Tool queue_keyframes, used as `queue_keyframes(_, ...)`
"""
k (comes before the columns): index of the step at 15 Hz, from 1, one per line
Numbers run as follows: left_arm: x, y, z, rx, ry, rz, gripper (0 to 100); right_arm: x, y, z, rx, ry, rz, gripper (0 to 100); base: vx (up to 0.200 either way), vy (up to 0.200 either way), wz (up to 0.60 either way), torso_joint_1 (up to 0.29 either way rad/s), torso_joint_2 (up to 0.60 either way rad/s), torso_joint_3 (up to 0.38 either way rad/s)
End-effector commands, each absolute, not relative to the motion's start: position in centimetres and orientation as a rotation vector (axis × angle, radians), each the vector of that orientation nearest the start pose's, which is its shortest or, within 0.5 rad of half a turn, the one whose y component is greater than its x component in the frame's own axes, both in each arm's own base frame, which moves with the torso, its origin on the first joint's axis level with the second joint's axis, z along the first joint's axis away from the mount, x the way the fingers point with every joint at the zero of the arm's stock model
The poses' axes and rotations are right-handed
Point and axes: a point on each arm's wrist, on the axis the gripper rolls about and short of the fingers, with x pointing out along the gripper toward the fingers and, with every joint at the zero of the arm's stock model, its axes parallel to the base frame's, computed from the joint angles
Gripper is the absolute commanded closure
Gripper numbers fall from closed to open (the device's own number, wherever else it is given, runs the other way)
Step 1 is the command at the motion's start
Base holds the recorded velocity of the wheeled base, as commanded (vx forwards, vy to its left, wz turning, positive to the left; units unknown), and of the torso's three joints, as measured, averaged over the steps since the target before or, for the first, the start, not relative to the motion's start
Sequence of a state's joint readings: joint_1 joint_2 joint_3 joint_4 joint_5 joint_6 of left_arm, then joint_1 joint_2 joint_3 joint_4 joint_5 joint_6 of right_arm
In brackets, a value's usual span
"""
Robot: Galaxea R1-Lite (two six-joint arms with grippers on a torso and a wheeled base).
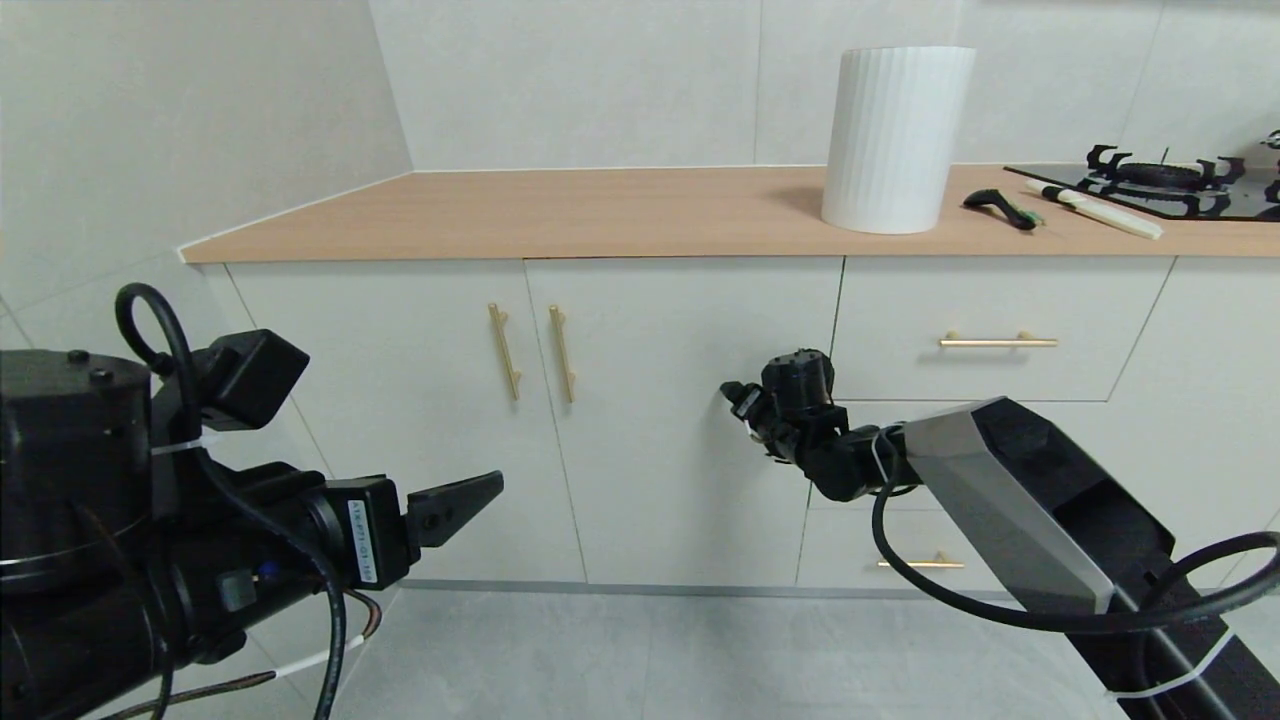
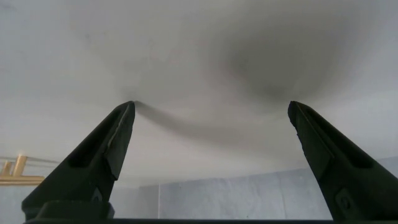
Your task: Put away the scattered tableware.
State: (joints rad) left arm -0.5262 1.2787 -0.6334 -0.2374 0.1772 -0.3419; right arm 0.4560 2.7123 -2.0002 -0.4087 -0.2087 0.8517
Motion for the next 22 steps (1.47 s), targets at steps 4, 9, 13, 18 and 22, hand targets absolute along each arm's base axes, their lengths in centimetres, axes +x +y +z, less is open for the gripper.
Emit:
queue_keyframes(4, 16.9, -9.4, 20.1, -0.192, 0.444, -0.272, 0, 50.0, 23.5, 3.4, 0.737, 0.369, 0.095, 0, 0.000, 0.000, 0.00, 0.000, 0.00, 0.000)
queue_keyframes(9, 16.9, -9.4, 20.1, -0.194, 0.443, -0.271, 0, 47.7, 23.2, 9.1, 0.761, 0.336, 0.130, 0, 0.000, 0.000, 0.00, 0.000, 0.00, 0.000)
queue_keyframes(13, 15.6, -8.4, 20.9, -0.203, 0.389, -0.261, 0, 38.2, 21.3, 17.1, 0.747, 0.373, 0.221, 0, 0.000, 0.000, 0.00, 0.000, 0.00, 0.000)
queue_keyframes(18, 11.6, -4.8, 21.5, -0.142, 0.247, -0.191, 0, 24.9, 14.9, 19.8, 0.588, 0.305, 0.303, 0, 0.000, 0.000, 0.00, 0.000, 0.00, 0.000)
queue_keyframes(22, 4.8, -1.4, 21.1, -0.210, 0.046, -0.153, 0, 12.8, 6.7, 20.2, 0.353, 0.089, 0.280, 0, 0.000, 0.000, 0.00, 0.000, 0.00, 0.000)
